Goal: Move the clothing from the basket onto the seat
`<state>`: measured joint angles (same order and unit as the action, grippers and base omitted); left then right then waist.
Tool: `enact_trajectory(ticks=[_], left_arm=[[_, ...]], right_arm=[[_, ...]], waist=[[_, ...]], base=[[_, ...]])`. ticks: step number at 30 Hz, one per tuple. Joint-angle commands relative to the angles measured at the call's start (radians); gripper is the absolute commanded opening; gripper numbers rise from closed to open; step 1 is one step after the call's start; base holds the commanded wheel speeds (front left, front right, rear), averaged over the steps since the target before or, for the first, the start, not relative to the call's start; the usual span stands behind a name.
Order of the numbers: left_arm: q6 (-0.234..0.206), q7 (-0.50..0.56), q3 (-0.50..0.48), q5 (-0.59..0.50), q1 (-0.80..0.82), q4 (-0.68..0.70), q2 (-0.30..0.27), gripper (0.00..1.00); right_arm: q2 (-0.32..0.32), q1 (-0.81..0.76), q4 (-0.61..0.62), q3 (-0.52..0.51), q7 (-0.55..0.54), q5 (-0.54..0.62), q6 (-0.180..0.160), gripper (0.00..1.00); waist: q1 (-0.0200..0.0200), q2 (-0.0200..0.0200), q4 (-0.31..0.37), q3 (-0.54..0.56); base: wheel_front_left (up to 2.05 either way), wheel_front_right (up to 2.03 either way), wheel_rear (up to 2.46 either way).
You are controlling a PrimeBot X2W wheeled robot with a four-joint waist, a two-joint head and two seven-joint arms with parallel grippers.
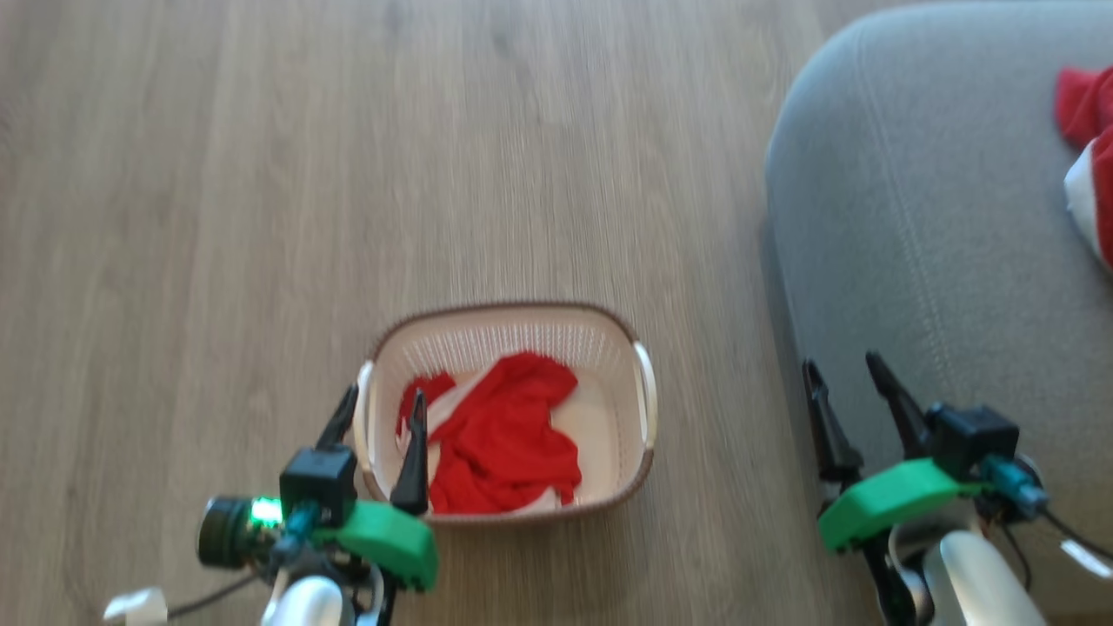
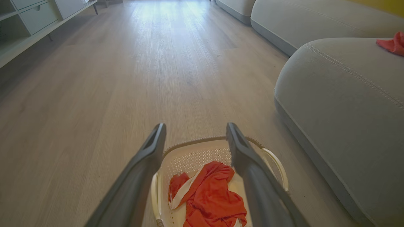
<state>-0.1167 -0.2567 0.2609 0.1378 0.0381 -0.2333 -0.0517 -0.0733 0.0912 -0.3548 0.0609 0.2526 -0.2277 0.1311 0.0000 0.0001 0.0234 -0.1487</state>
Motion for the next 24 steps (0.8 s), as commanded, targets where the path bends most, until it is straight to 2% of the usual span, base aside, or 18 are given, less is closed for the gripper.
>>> enact_trajectory(ticks=[1,9,15,24], left_arm=[[-0.001,-0.005,-0.026,-0.009,0.069,0.007,0.001,1.0],[0.032,-0.005,0.007,-0.084,0.219,-0.155,0.001,1.0],[0.064,-0.005,0.046,-0.151,0.368,-0.296,-0.027,1.0],[0.048,-0.005,0.1,-0.208,0.6,-0.499,-0.09,1.0]], right_arm=[[-0.007,0.05,0.033,0.014,0.009,0.012,0.0,1.0],[0.006,0.114,0.065,-0.014,0.009,0.014,0.0,1.0],[0.015,0.162,0.114,-0.018,0.009,0.016,0.0,1.0],[0.022,0.209,0.155,0.021,0.009,-0.001,0.0,1.0]], waist=[[0.0,-0.0001,0.016,-0.083],[0.0,-0.0001,0.059,-0.297],[0.0,-0.0001,0.098,-0.468],[0.0,-0.0001,0.171,-0.67]], base=[[0.0,0.0,0.0],[0.0,0.0,0.0],[0.0,0.0,0.0],[0.0,0.0,0.0]])
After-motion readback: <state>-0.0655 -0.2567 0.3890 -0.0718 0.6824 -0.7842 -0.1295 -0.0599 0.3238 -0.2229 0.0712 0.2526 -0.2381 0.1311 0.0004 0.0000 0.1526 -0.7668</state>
